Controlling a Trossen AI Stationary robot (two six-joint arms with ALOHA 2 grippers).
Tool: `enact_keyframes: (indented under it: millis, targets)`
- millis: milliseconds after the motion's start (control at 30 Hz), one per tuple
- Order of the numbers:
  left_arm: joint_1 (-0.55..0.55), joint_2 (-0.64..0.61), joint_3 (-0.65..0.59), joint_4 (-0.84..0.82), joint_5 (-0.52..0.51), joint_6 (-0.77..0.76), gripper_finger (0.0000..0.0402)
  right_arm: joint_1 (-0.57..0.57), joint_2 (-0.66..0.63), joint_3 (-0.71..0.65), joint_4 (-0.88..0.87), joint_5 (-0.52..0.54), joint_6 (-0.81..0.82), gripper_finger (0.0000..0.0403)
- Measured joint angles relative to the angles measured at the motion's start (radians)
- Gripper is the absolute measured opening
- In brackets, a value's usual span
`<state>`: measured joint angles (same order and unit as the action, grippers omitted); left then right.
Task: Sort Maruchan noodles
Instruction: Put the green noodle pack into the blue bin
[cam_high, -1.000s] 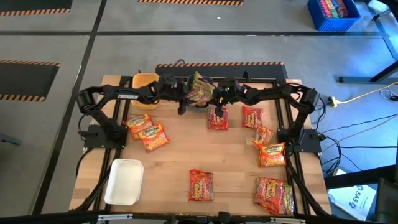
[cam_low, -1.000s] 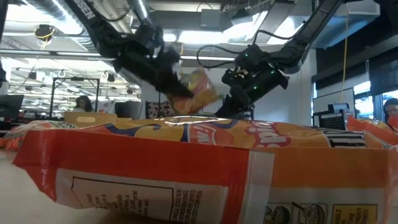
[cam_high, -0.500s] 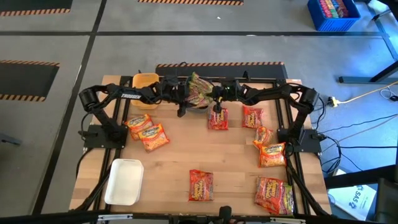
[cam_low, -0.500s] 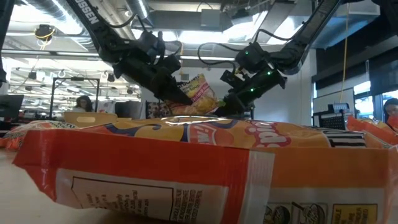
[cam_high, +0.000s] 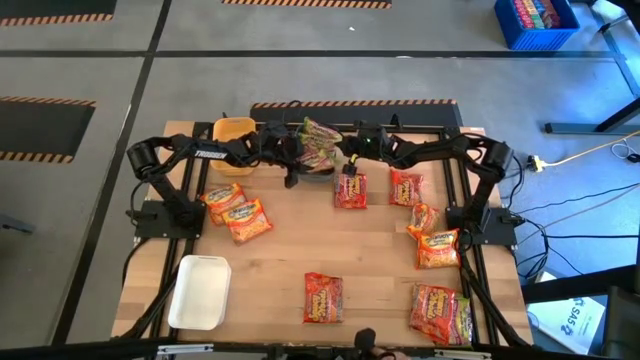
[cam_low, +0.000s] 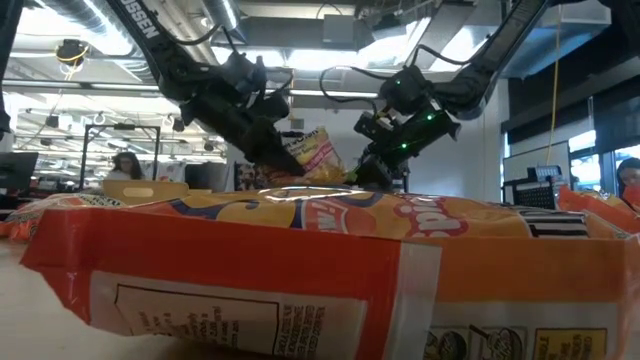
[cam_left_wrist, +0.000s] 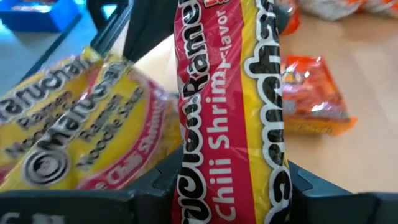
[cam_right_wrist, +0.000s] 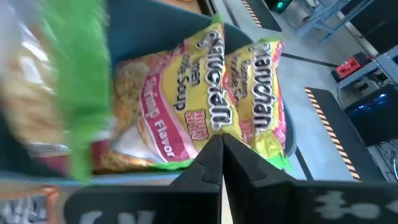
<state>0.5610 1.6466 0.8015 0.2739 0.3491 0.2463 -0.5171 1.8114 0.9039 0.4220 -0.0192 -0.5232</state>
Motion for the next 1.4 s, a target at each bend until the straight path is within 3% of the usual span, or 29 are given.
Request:
enact_keyframes:
  millis: [500, 867, 1000, 1167, 1400]
  targets:
    - [0.003, 0.019, 0.334, -0.644, -0.122, 0.140, 0.0140, 0.013, -0.097, 0.000, -0.064, -0.048, 0.096, 0.0001]
    - [-0.005, 0.227, 0.512, -0.879, -0.099, 0.151, 0.0140, 0.013, -0.098, 0.000, -0.117, -0.053, 0.096, 0.0001]
    - [-0.011, 0.288, 0.560, -0.895, -0.153, 0.154, 0.0140, 0.013, -0.098, 0.000, -0.128, -0.092, 0.096, 0.0001]
    - [-0.021, 0.323, 0.583, -0.823, -0.372, 0.178, 0.0140, 0.013, -0.098, 0.000, -0.138, -0.159, 0.096, 0.0001]
    - [-0.026, 0.323, 0.580, -0.759, -0.400, 0.201, 0.0140, 0.013, -0.098, 0.000, -0.143, -0.176, 0.096, 0.0001]
